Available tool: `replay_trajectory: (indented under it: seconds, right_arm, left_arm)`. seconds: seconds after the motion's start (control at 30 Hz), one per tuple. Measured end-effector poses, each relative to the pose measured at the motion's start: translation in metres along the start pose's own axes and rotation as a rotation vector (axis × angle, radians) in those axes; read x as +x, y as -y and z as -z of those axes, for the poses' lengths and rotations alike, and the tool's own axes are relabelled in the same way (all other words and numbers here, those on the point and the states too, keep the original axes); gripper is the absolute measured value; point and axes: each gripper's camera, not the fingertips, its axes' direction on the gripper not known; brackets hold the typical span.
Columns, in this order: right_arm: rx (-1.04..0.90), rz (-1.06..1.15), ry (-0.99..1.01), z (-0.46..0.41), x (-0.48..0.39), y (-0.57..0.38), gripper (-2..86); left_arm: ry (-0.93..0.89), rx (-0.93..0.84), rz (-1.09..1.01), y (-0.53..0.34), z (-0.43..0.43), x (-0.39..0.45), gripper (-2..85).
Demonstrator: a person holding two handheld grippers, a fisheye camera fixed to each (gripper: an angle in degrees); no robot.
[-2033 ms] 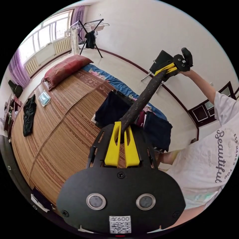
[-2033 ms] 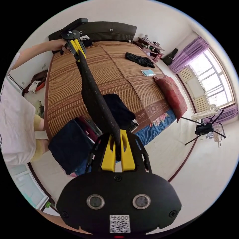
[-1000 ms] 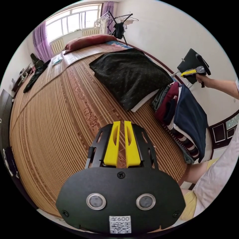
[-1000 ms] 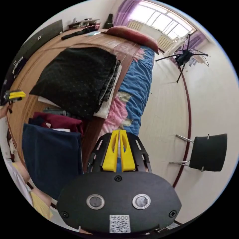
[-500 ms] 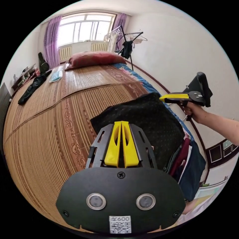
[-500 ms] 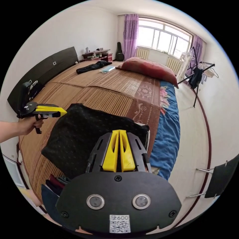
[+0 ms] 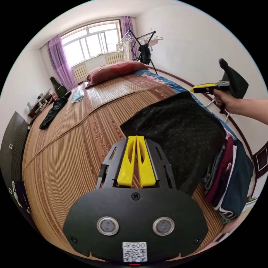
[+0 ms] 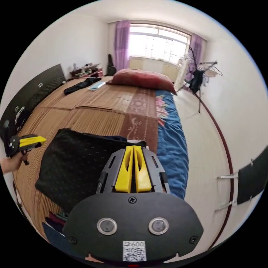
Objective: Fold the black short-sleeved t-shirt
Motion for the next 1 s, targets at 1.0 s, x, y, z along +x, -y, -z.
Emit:
replay_trajectory:
  seconds: [1.0]
  right_arm:
    - [-0.405,-0.038,-0.011,0.197,-0.174,-0.262,-0.6]
  left_arm:
    - [-0.282,-0.511,-0.12,-0.14,0.038,-0.046,0.2]
